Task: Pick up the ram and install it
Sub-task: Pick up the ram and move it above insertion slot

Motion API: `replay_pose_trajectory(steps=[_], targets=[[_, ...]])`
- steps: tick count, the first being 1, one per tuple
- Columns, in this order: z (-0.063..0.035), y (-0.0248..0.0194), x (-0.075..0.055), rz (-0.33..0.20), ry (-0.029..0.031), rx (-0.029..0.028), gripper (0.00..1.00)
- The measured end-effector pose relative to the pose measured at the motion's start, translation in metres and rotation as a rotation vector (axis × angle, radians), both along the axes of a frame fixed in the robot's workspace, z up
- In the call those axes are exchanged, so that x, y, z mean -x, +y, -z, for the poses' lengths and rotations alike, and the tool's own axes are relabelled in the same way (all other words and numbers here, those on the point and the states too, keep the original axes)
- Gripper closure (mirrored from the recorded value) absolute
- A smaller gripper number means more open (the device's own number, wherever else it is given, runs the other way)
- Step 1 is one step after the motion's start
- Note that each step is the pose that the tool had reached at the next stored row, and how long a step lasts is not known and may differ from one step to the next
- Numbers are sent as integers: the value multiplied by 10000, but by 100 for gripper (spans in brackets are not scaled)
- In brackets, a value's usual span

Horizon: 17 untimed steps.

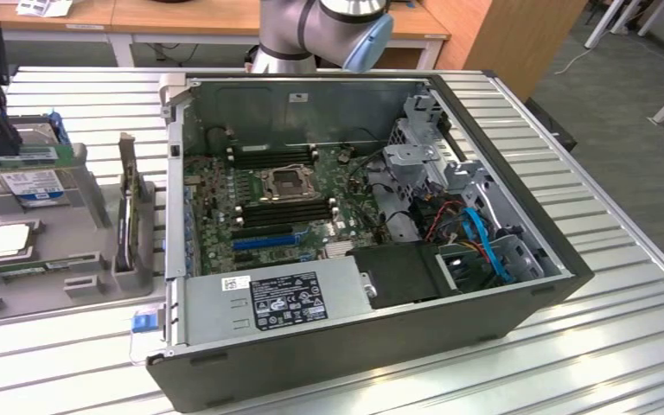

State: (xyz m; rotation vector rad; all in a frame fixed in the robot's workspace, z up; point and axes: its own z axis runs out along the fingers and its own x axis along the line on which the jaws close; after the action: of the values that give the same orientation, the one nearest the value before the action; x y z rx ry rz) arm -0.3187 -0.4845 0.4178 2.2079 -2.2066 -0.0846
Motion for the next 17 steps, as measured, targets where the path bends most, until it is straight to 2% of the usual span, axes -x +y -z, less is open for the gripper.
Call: replay_pose_trajectory(steps=[17], targets=[[-1,0,-302,0,38,-4,89]])
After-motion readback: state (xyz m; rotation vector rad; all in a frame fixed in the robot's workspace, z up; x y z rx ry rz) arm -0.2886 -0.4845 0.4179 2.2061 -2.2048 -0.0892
